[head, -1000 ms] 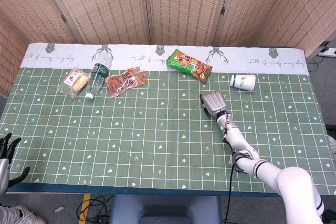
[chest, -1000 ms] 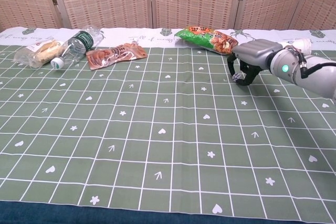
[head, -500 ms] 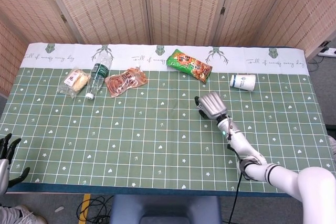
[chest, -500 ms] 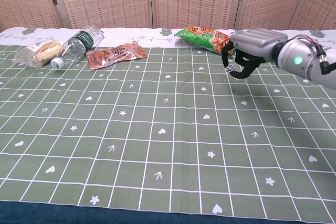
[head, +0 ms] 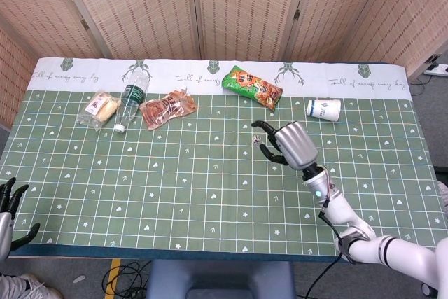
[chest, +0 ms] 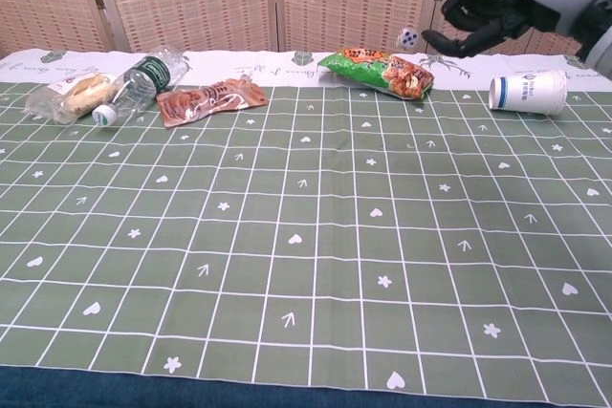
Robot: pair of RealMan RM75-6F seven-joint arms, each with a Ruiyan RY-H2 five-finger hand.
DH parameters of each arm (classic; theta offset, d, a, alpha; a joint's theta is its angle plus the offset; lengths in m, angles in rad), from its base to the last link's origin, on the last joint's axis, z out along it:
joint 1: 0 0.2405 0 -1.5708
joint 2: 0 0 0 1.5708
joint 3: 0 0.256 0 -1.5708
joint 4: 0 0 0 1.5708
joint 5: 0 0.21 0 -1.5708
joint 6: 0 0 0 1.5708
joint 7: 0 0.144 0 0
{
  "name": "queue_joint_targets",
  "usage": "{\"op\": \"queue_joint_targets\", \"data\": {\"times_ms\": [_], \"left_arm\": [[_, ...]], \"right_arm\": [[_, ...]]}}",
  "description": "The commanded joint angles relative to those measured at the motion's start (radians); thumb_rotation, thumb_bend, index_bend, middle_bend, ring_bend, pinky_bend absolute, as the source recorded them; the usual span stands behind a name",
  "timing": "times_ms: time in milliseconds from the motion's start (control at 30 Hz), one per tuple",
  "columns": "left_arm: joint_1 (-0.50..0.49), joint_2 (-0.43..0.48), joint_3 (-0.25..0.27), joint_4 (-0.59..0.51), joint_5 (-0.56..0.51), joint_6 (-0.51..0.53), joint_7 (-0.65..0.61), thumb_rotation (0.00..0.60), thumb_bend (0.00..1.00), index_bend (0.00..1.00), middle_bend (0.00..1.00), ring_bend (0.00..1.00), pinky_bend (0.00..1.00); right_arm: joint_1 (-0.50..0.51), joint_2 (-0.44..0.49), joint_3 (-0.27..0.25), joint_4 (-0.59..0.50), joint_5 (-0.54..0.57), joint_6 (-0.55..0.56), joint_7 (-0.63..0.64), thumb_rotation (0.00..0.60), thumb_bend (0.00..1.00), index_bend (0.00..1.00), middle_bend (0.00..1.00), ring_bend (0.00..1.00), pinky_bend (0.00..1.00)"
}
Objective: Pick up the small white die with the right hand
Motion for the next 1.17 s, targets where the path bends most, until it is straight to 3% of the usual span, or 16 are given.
{"op": "queue_joint_targets", "data": {"times_ms": [33,267,400,467,533,700,833,933,1167], "left_arm": [[-0.001,-0.001,-0.001,0.0,0.003,0.002,0.0,0.6,0.27,0.15,0.0,0.04,0.15],[-0.007,-0.001,-0.003,-0.002,-0.002,-0.01,0.005,0.6,0.27,0.15,0.0,0.04,0.15],[-0.008,0.003,-0.004,-0.005,-0.004,-0.013,0.007,0.6,0.27,0.15,0.0,0.04,0.15],[-0.009,0.006,-0.004,-0.005,-0.005,-0.013,0.008,0.6,0.27,0.15,0.0,0.04,0.15],[-0.009,0.007,-0.005,-0.007,-0.006,-0.012,0.008,0.6,0.27,0.15,0.0,0.04,0.15],[-0.017,0.005,-0.008,-0.015,-0.004,-0.02,0.012,0.6,0.27,0.15,0.0,0.04,0.15],[-0.026,0.004,-0.015,-0.026,0.004,-0.018,0.025,0.6,0.27,0.15,0.0,0.04,0.15],[-0.035,0.002,-0.016,-0.036,0.014,-0.02,0.036,0.6,0.27,0.15,0.0,0.04,0.15],[-0.051,-0.001,-0.019,-0.067,0.029,-0.026,0.062,0.6,0.27,0.15,0.0,0.04,0.15]], "right_arm": [[-0.022,0.023,0.004,-0.001,-0.005,0.027,-0.01,0.6,0.37,0.0,0.9,1.0,1.0],[-0.067,0.103,-0.006,-0.054,0.014,0.04,-0.069,0.6,0.37,0.0,0.9,1.0,1.0],[-0.106,0.201,-0.036,-0.12,0.042,0.008,-0.163,0.6,0.37,0.0,0.87,0.99,1.0],[-0.132,0.265,-0.054,-0.165,0.062,-0.007,-0.222,0.6,0.37,0.0,0.82,0.94,1.0],[-0.16,0.314,-0.068,-0.207,0.077,-0.004,-0.256,0.6,0.37,0.0,0.72,0.82,0.95],[-0.267,0.392,-0.112,-0.288,0.084,0.081,-0.271,0.6,0.38,0.01,0.43,0.48,0.66],[-0.35,0.414,-0.148,-0.303,0.066,0.16,-0.246,0.6,0.39,0.04,0.31,0.31,0.5],[-0.401,0.429,-0.183,-0.299,0.045,0.19,-0.209,0.6,0.38,0.04,0.26,0.24,0.42],[-0.505,0.414,-0.226,-0.27,-0.015,0.298,-0.147,0.6,0.37,0.06,0.24,0.21,0.4]]}}
